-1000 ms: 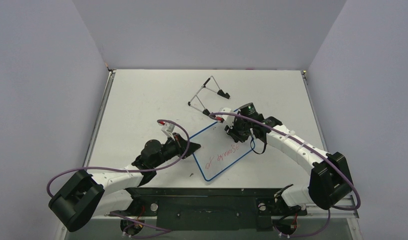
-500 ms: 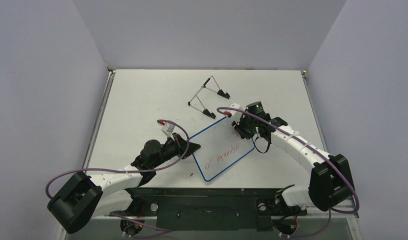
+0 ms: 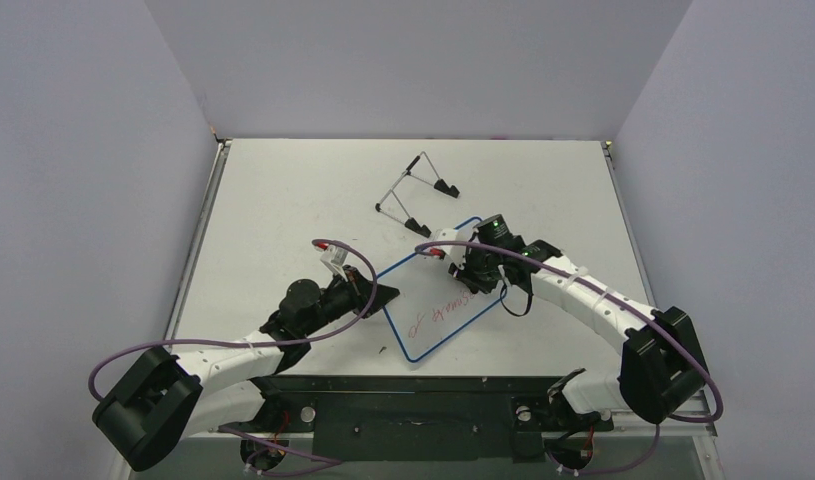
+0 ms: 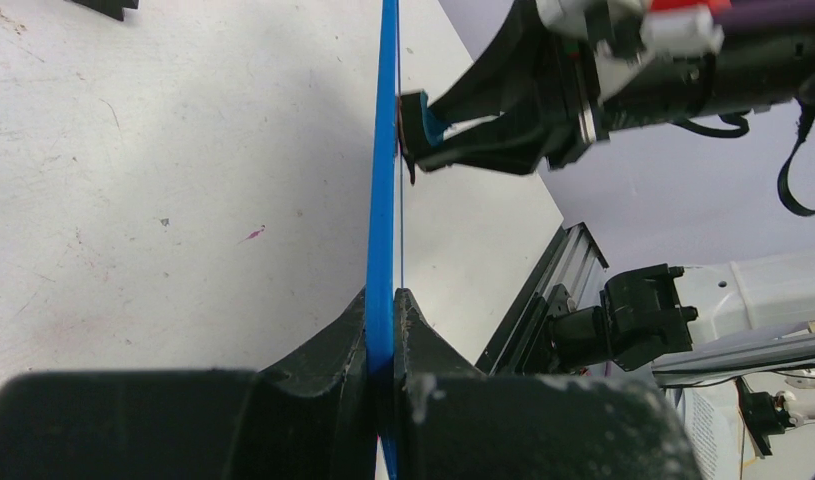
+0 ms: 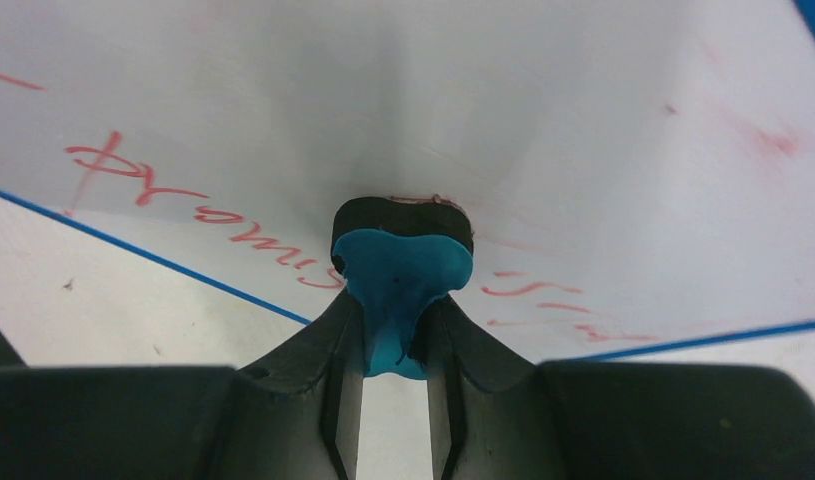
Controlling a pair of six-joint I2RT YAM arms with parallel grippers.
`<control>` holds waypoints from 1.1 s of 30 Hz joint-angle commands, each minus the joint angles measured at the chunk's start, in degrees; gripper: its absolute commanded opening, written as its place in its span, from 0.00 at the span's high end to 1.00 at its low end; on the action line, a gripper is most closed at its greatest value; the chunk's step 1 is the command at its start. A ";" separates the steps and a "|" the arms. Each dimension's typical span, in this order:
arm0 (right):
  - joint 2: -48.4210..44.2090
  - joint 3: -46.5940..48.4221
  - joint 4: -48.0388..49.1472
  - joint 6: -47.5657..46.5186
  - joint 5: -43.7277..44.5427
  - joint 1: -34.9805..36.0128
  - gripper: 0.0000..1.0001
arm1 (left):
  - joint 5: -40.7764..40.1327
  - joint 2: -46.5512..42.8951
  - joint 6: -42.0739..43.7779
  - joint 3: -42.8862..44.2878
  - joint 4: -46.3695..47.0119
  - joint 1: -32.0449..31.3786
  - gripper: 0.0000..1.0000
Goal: Erase the whiteboard
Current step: Erase the whiteboard at the center of the board.
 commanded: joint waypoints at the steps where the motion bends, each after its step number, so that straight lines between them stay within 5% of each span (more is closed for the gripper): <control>1: -0.85 -0.44 9.16 7.93 7.54 -6.58 1.00 | 6.64 -1.50 1.33 1.69 4.38 -0.74 1.00; 12: 1.15 -0.05 -1.18 -3.80 -2.55 3.59 1.00 | 6.04 -3.02 1.38 1.25 3.36 -0.65 1.00; 20: 0.18 -1.15 4.30 2.06 3.41 -2.59 1.00 | 5.75 -3.49 1.84 0.88 2.80 0.28 1.00; 28: 4.88 -1.50 -2.01 -6.04 1.47 8.09 1.00 | 5.27 -4.32 1.82 0.39 2.37 0.46 1.00; 33: 4.25 -1.42 1.67 -3.07 7.72 6.04 1.00 | 4.96 -5.98 2.32 0.13 1.02 0.60 1.00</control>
